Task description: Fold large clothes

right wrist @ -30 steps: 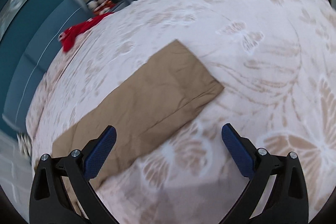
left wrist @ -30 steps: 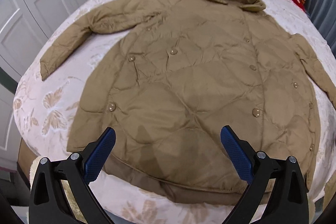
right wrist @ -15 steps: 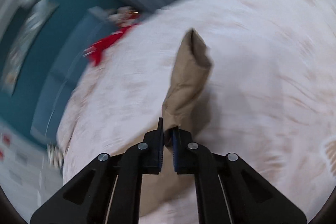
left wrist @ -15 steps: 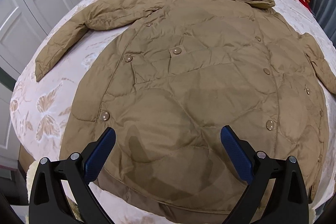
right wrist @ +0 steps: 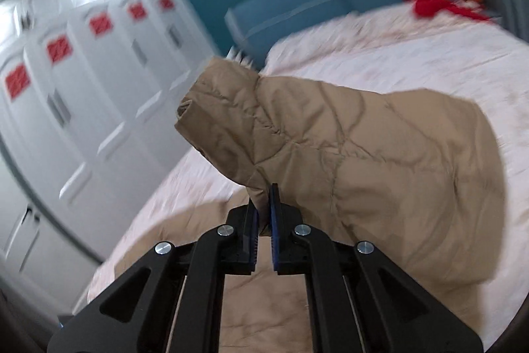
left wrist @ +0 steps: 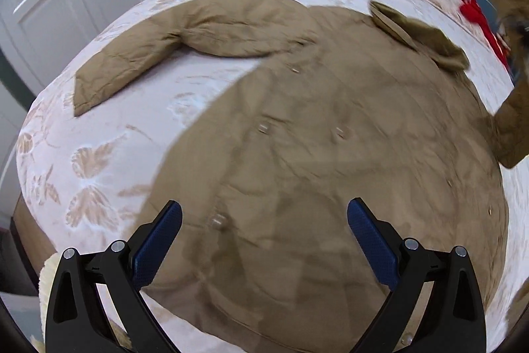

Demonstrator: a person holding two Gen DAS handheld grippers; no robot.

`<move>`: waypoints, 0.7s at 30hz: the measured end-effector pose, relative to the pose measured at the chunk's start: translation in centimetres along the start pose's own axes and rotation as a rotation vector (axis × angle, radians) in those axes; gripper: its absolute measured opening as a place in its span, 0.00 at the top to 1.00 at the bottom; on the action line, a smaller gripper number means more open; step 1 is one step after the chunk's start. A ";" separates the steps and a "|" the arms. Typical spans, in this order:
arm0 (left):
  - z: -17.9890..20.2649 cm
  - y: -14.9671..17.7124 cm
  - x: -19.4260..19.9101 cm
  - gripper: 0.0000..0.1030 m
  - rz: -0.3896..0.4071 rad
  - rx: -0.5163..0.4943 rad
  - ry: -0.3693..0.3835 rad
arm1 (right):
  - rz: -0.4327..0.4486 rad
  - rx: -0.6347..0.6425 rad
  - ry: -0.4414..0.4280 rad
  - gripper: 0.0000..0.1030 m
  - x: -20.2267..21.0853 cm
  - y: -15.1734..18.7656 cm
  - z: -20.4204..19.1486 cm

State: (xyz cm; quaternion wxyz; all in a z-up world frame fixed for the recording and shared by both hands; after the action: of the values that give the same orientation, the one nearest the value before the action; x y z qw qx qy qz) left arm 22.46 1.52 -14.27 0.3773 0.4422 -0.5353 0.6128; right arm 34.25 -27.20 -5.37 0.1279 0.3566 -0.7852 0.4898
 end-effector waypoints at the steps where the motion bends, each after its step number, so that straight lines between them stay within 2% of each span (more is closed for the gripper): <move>1: -0.8 -0.4 -0.1 0.05 0.003 0.014 -0.001 | -0.051 0.013 -0.007 0.95 -2.3 0.8 -1.0; 3: -2.0 -0.9 -0.4 0.05 0.002 0.033 0.004 | -0.128 0.033 -0.010 0.91 -5.9 2.5 -2.4; 5: -2.9 -1.3 -0.6 0.05 0.001 0.048 0.012 | -0.211 0.049 -0.016 0.79 -9.0 4.9 -3.3; 6: -3.3 -1.7 -0.9 0.05 -0.005 0.057 0.023 | -0.231 0.052 -0.026 0.68 -9.5 5.9 -3.9; 9: -3.9 -2.4 -1.6 0.05 -0.024 0.079 0.073 | -0.224 0.047 -0.047 0.45 -9.4 6.7 -5.0; 11: -3.8 -3.3 -2.1 0.05 -0.045 0.107 0.133 | -0.196 0.022 -0.053 0.43 -7.5 7.3 -4.6; 12: -3.6 -3.9 -2.4 0.05 -0.053 0.127 0.188 | -0.187 0.012 -0.046 0.43 -7.1 7.7 -4.9; 16: -1.6 -6.5 -3.4 0.05 -0.053 0.200 0.322 | -0.143 -0.103 0.024 0.43 -4.0 10.0 -0.7; 19: 0.7 -8.8 -4.6 0.05 -0.037 0.199 0.362 | -0.119 -0.221 0.072 0.42 -1.2 10.9 3.5; 21: 2.4 -10.0 -6.1 0.05 -0.077 0.190 0.375 | -0.110 -0.260 0.125 0.42 0.1 11.6 5.6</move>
State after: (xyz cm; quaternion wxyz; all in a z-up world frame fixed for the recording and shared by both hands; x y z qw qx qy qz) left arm 34.15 0.63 -16.76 0.4501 0.3741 -0.3781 0.7172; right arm 27.09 -28.98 -15.94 0.2483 0.3484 -0.8117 0.3976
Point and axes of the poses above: each gripper's, at about its wrist camera, not at the fingertips, and x roughly against the way its jaws point, z to its right, y to its underside, the point moved 3 cm from there along -x, roughly the way its jaws point, and after that the axes turned 8 degrees about -z, right-handed, at the moved point
